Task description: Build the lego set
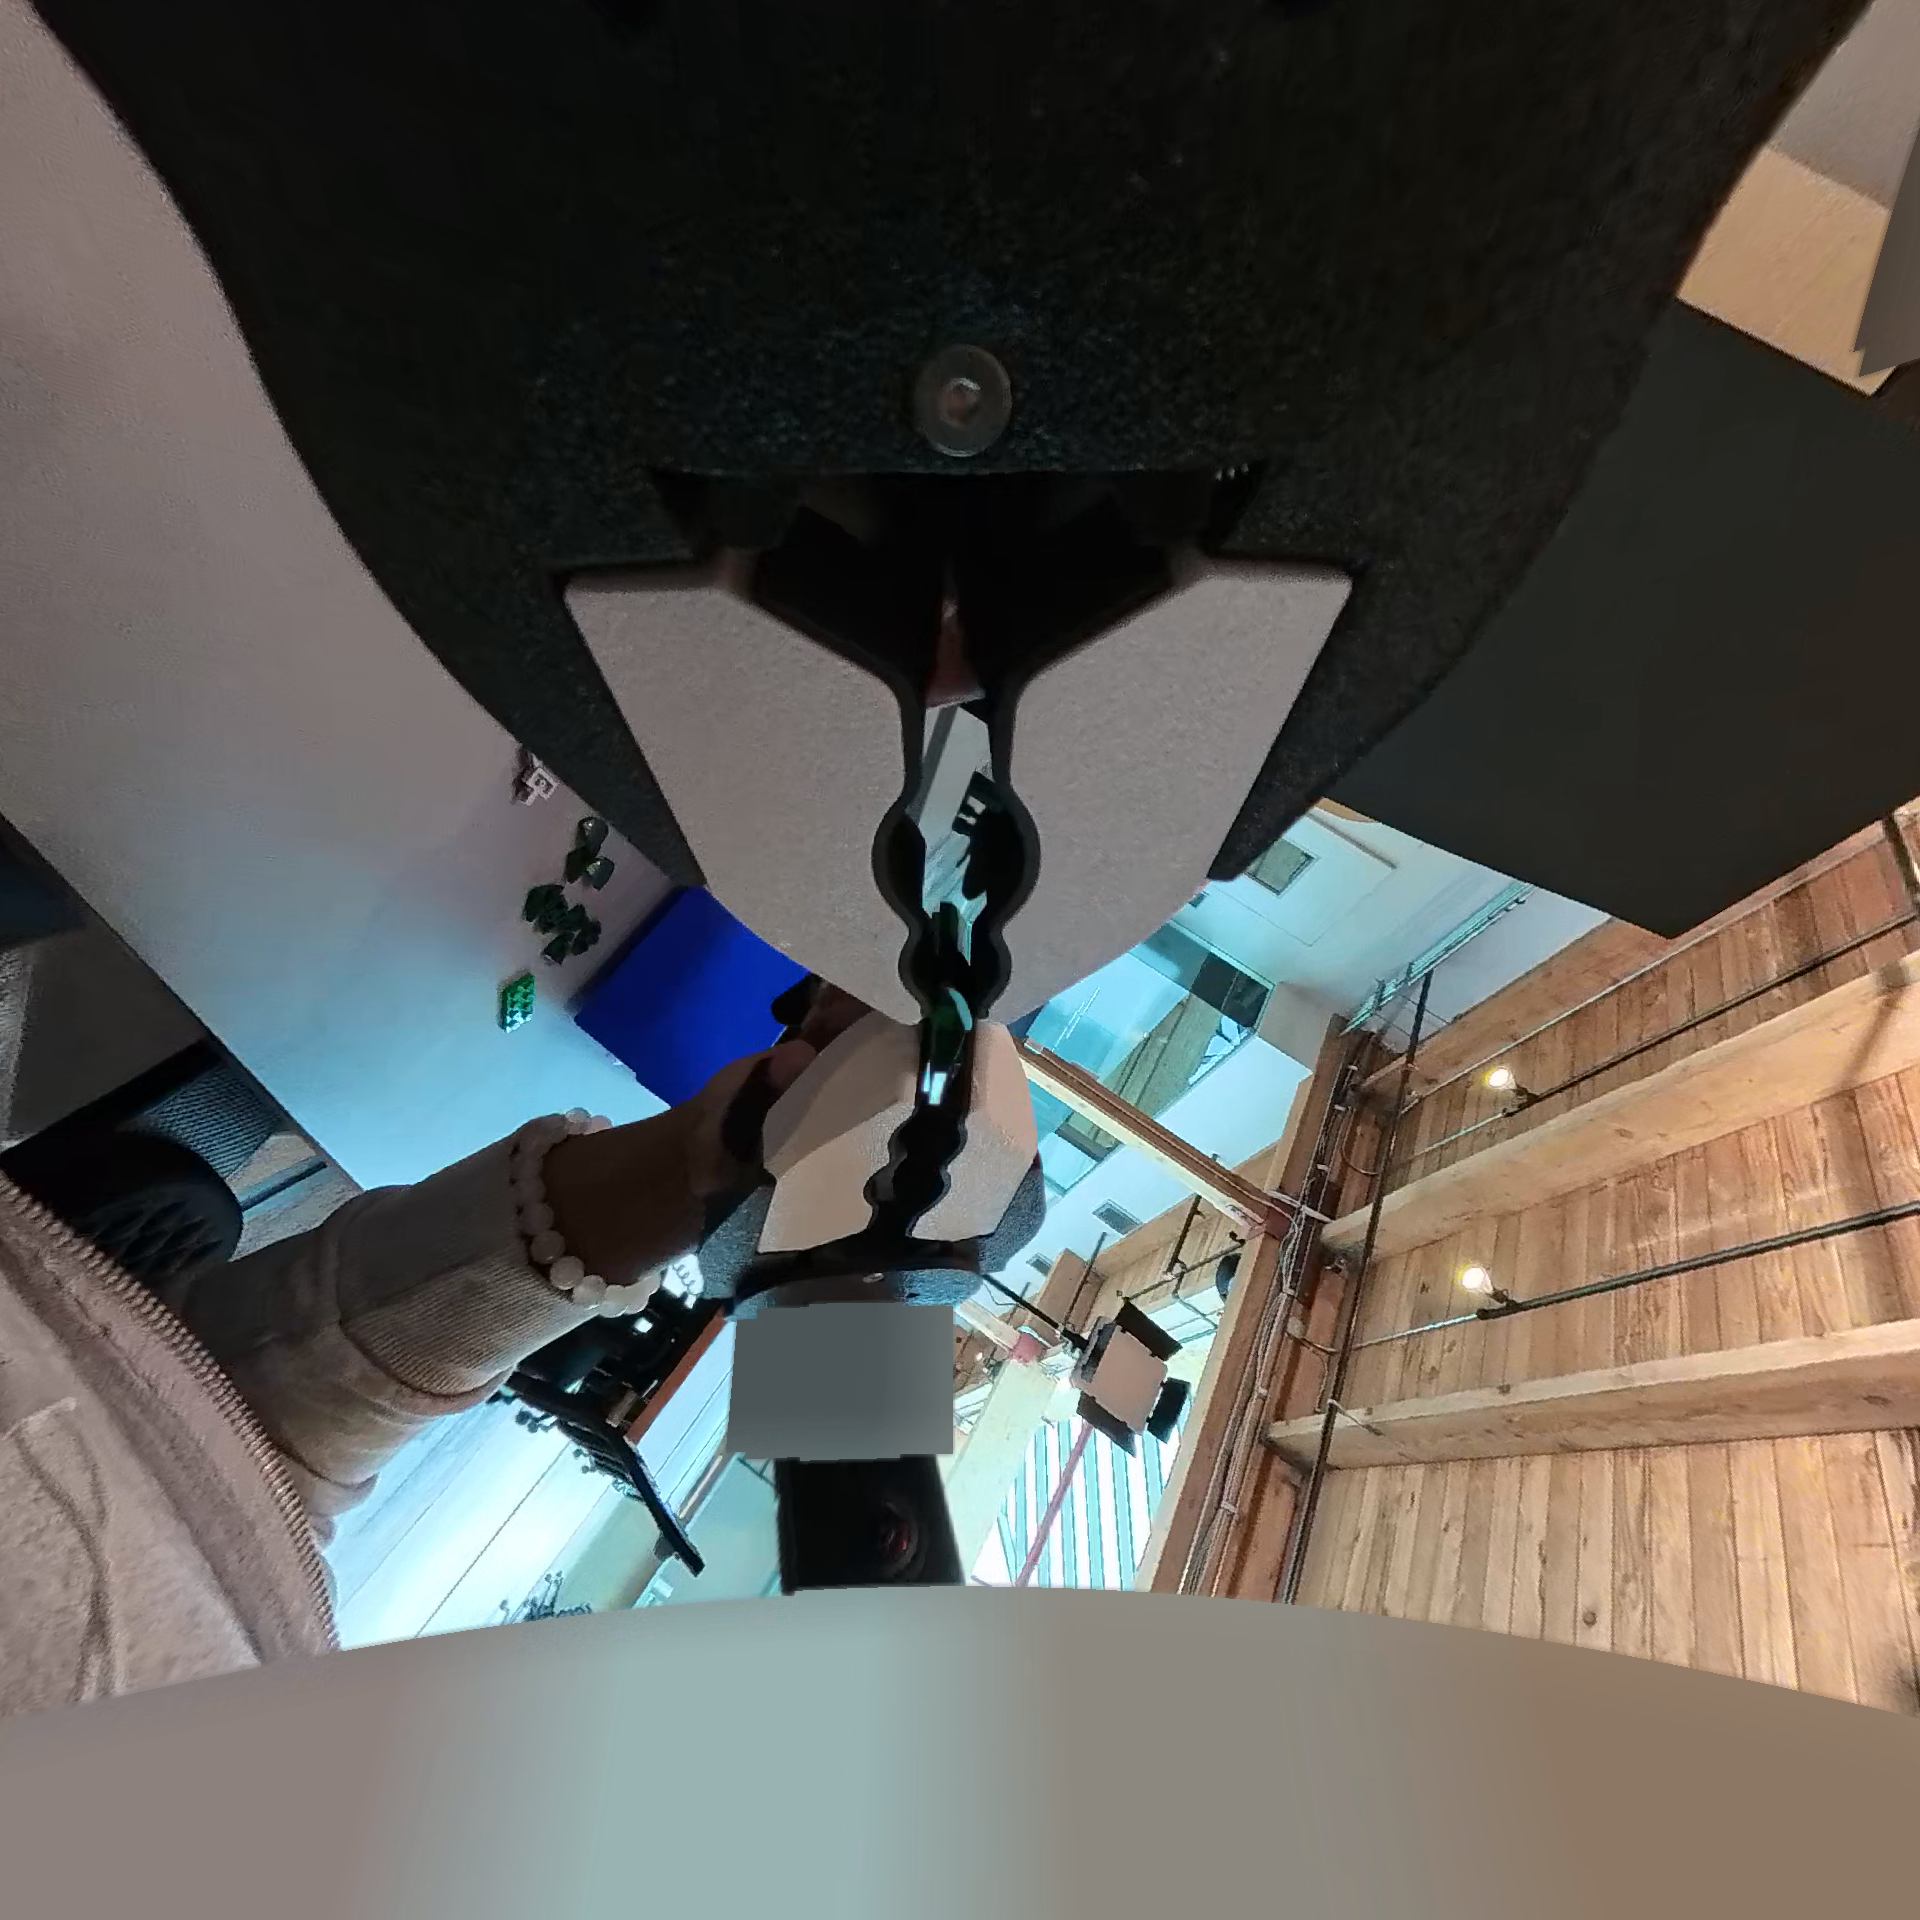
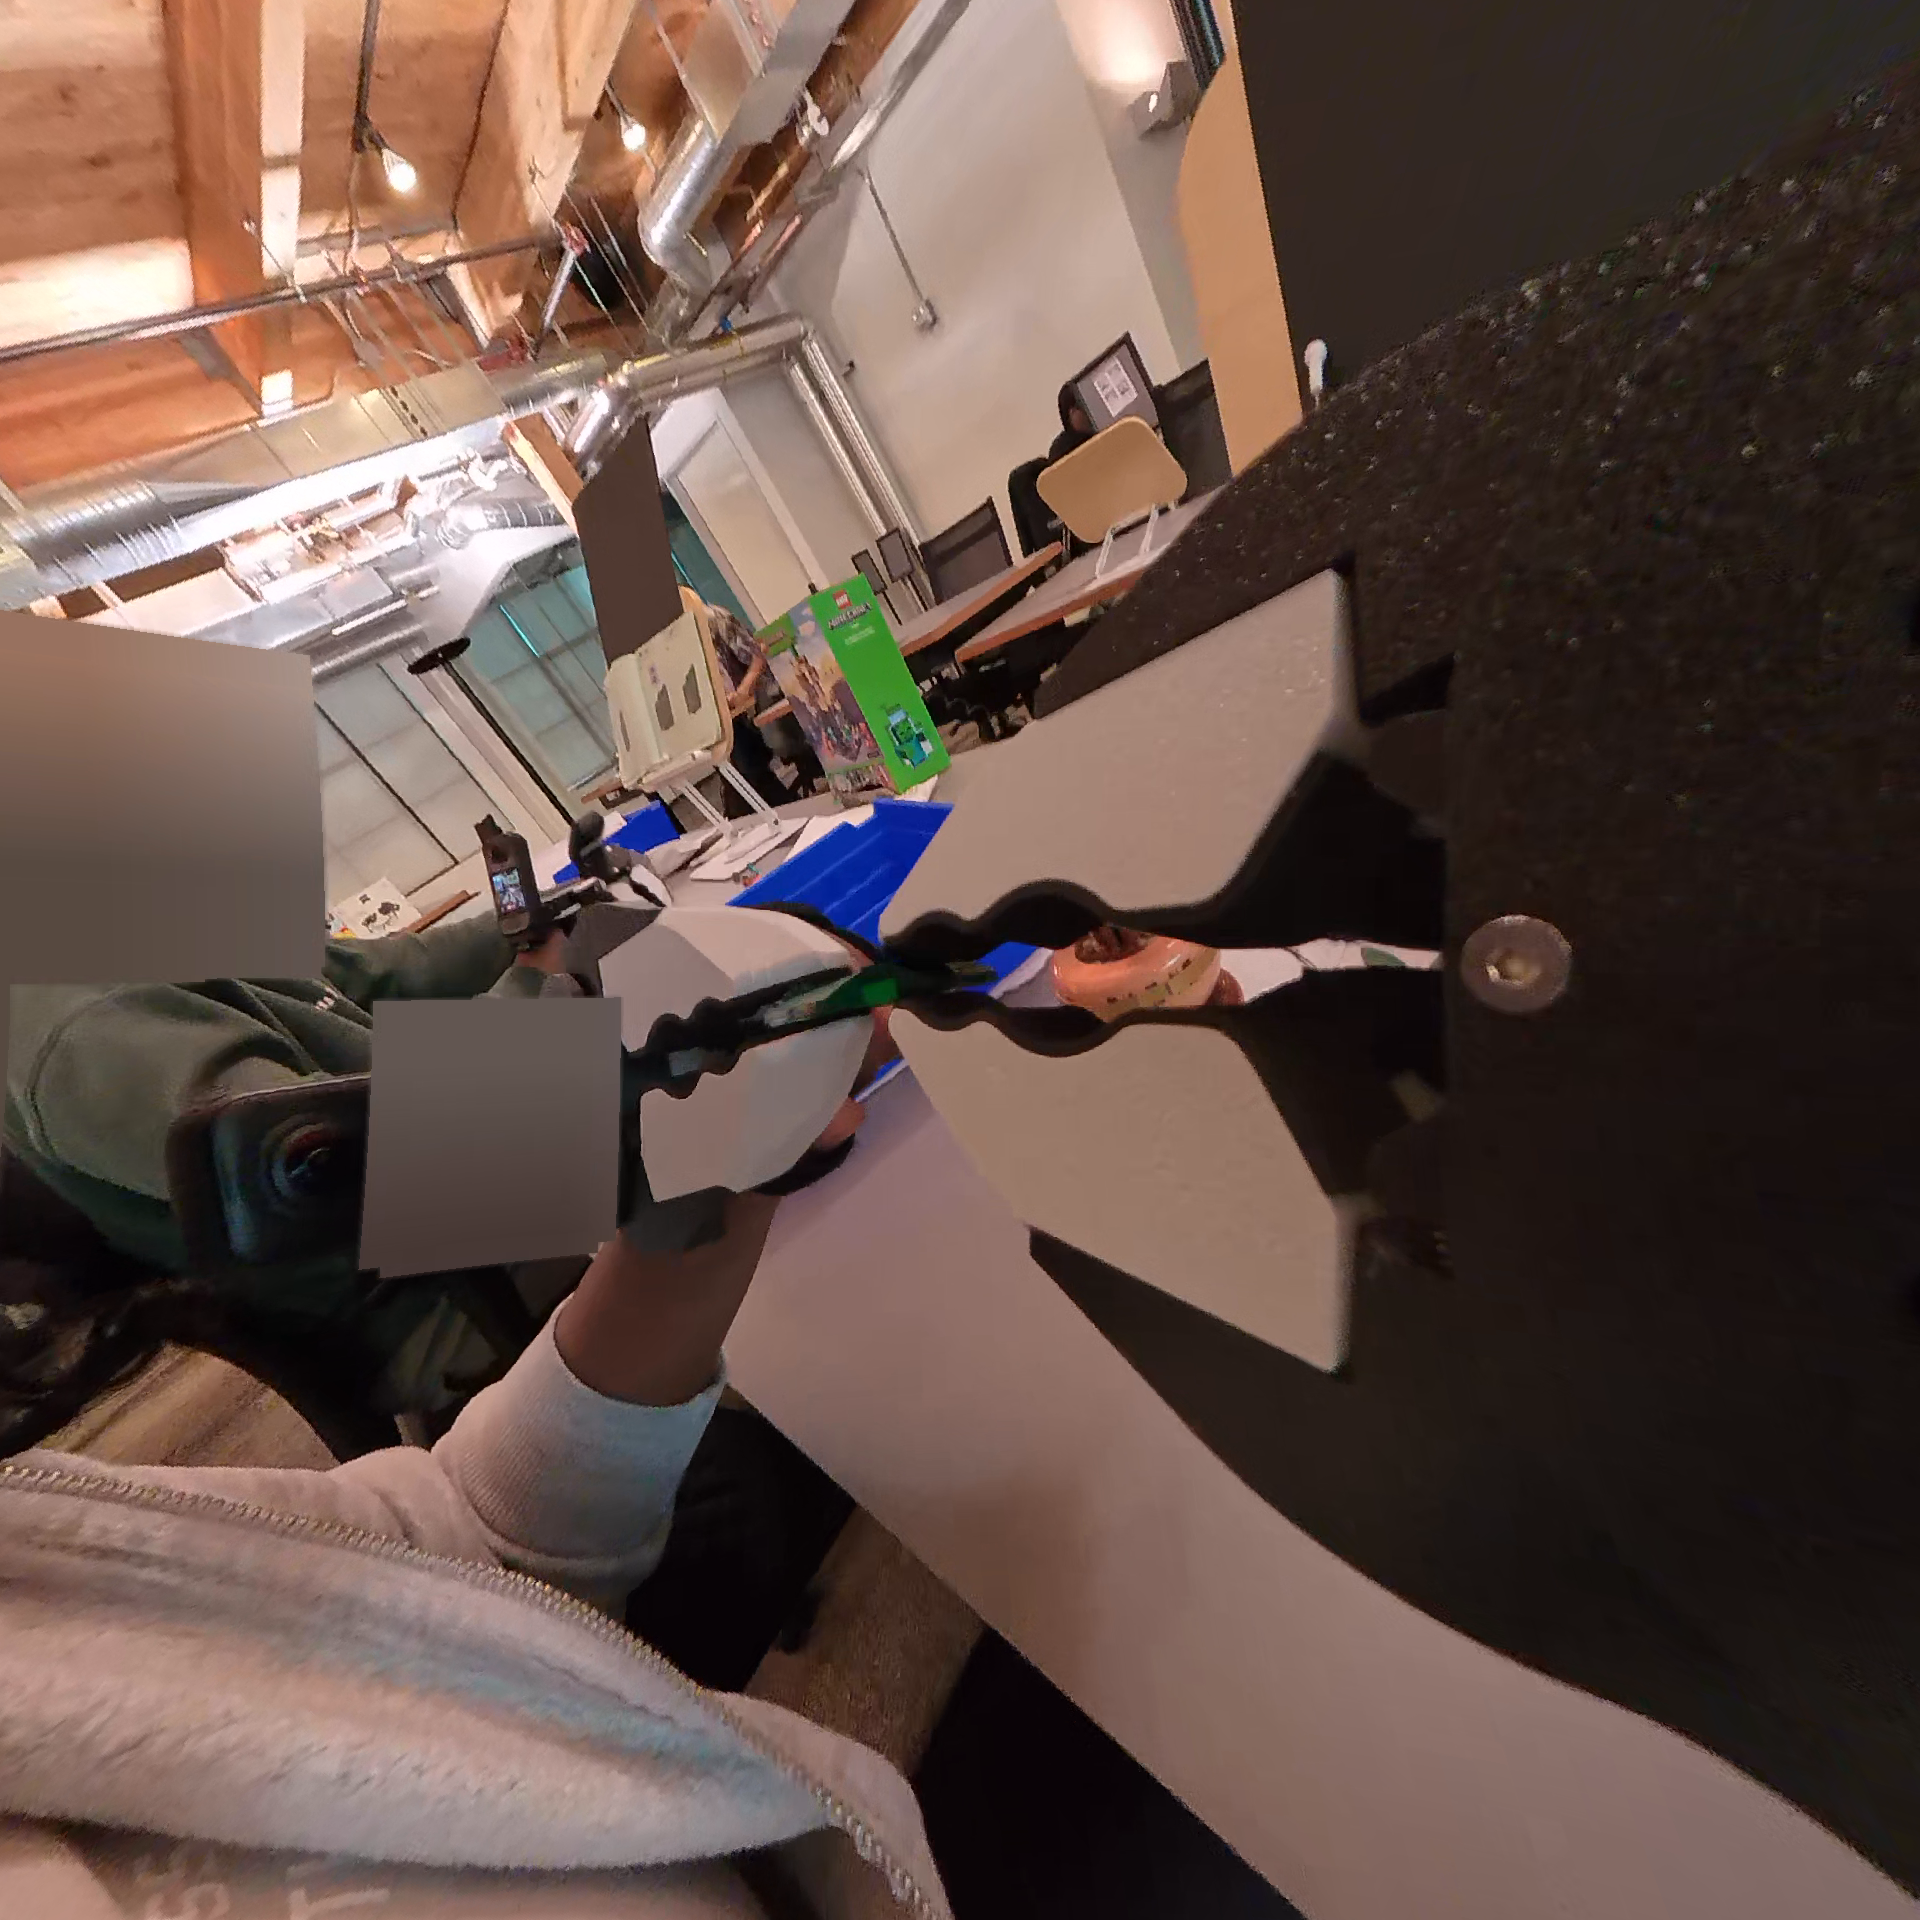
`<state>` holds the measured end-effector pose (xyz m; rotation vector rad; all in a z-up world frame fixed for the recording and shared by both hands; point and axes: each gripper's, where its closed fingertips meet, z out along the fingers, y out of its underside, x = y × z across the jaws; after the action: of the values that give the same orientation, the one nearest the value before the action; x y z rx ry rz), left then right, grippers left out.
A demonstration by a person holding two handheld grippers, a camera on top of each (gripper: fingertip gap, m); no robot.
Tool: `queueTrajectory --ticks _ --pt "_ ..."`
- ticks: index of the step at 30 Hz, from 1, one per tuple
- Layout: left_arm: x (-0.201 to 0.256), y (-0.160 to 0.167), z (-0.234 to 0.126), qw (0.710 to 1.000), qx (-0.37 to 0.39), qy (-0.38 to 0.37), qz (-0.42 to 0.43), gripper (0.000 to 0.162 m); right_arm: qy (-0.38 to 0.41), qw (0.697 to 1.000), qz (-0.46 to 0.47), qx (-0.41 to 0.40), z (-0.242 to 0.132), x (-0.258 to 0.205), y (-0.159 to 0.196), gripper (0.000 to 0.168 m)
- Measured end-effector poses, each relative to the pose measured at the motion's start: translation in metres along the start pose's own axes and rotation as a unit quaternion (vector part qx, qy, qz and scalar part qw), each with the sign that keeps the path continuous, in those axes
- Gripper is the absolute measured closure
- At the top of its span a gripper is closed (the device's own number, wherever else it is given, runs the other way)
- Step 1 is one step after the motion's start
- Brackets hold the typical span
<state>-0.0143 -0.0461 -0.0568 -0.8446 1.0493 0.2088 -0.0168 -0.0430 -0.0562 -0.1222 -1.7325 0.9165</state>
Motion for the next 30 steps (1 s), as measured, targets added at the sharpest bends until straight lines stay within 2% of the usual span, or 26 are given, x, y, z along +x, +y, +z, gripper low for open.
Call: queueTrajectory --ticks 6,7,9,13,24,27,29,30 --pt "0.0 -0.005 0.001 1.0 0.005 -0.007 0.007 0.158 0.015 1.0 0.007 0.019 -0.001 0.002 -0.005 0.161" --pt "-0.001 -0.005 0.001 1.0 0.005 -0.008 0.006 0.158 0.029 0.999 0.009 0.023 -0.001 0.005 -0.004 0.155" --pt "-0.001 -0.004 0.0 1.0 0.007 -0.006 0.001 0.158 0.017 1.0 0.011 0.011 0.001 0.001 0.001 0.152" --pt "0.0 -0.007 0.0 1.0 0.011 -0.004 0.002 0.158 0.015 1.0 -0.002 0.008 0.003 0.0 0.002 0.163" --pt "0.002 -0.007 -0.001 1.0 0.013 0.003 -0.014 0.157 -0.002 1.0 -0.004 -0.017 0.003 -0.002 0.003 0.164" --pt "-0.004 -0.002 0.0 0.999 0.01 -0.012 -0.043 0.157 0.029 0.999 0.0 -0.024 0.007 0.005 0.006 0.161" --pt "-0.009 0.002 -0.001 0.996 0.015 -0.022 -0.079 0.157 0.058 0.998 -0.004 -0.02 0.005 0.012 0.007 0.145" --pt "-0.011 0.003 -0.002 0.995 0.018 -0.028 -0.094 0.157 0.066 0.998 -0.004 -0.009 0.004 0.014 0.004 0.145"
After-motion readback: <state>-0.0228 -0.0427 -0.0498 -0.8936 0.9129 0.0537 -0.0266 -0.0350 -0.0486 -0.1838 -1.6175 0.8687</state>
